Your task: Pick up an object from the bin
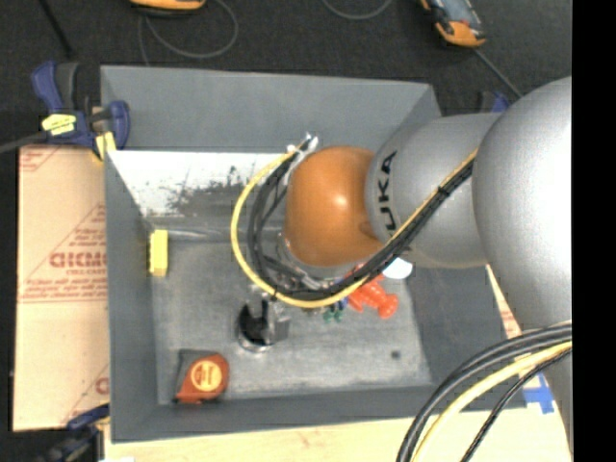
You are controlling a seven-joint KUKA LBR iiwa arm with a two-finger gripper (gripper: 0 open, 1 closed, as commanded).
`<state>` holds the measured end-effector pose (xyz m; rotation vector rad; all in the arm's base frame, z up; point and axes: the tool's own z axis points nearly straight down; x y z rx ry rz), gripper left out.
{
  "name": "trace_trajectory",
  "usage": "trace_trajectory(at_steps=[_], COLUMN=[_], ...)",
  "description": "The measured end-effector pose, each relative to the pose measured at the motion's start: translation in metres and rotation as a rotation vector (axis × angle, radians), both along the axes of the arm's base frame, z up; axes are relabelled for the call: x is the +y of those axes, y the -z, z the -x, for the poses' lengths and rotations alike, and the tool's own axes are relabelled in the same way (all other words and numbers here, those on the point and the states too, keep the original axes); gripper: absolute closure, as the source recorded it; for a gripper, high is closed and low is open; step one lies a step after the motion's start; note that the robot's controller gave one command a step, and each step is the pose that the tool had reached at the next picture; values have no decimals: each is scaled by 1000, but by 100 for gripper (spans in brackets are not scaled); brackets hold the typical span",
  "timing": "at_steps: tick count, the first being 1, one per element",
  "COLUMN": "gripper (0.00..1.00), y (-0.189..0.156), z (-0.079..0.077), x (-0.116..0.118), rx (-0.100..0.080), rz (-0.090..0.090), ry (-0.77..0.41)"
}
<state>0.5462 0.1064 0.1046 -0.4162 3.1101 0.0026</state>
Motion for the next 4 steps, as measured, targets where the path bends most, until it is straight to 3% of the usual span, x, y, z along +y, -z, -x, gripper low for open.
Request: trace_trajectory(at_steps=[1,2,4], gripper=[100,100,100], y=[0,-57,-57], z=[0,7,6], x=[0,16,16], rx=[0,1,1], rz=[0,1,0], ry=[1,-8,-8])
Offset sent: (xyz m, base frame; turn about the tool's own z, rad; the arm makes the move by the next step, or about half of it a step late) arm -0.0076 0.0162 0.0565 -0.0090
